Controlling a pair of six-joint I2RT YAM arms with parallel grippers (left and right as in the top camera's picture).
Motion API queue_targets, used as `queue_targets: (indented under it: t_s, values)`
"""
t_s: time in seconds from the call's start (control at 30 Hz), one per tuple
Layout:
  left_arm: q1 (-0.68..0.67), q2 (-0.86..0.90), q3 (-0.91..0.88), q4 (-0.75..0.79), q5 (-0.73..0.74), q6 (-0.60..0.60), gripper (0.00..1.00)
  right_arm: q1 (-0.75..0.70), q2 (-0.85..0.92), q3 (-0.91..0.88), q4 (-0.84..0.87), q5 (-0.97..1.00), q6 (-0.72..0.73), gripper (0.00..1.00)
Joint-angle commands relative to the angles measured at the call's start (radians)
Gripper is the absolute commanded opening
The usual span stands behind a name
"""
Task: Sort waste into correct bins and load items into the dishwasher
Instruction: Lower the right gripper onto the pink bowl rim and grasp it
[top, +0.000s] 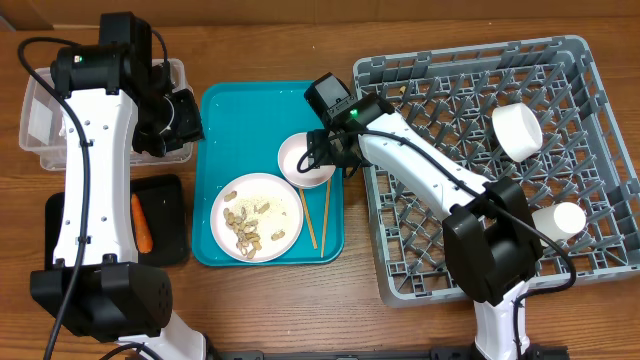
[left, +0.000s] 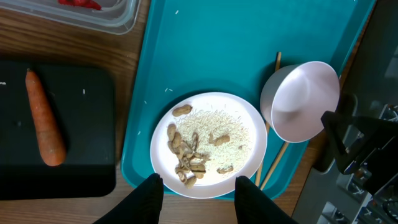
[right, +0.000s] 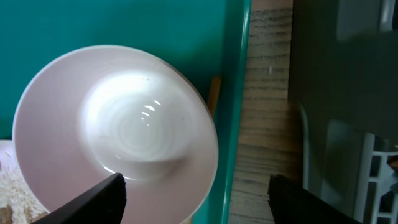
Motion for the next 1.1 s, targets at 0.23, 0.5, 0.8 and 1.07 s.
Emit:
queue_targets:
  t_s: [0.23,0.5,0.8,1.07]
  values:
    - [0.000,-0.006,0.011,0.002,-0.010,0.008,0.40,0.002,0.056,-0.013,0.017,0.007,0.007,0.70]
    - [0.000,-0.006,0.011,0.003,-0.010,0.008,0.40,0.003,0.064,-0.014,0.039,0.007,0.007,0.55]
    - [0.000,-0.006,0.011,0.003,-0.010,0.008,0.40,0.004,0.064,-0.048,0.045,0.006,0.026,0.35]
    - [0.000,-0.006,0.011,0.005,-0.010,0.008,0.40,0.004,0.064,-0.067,0.062,0.007,0.026,0.14]
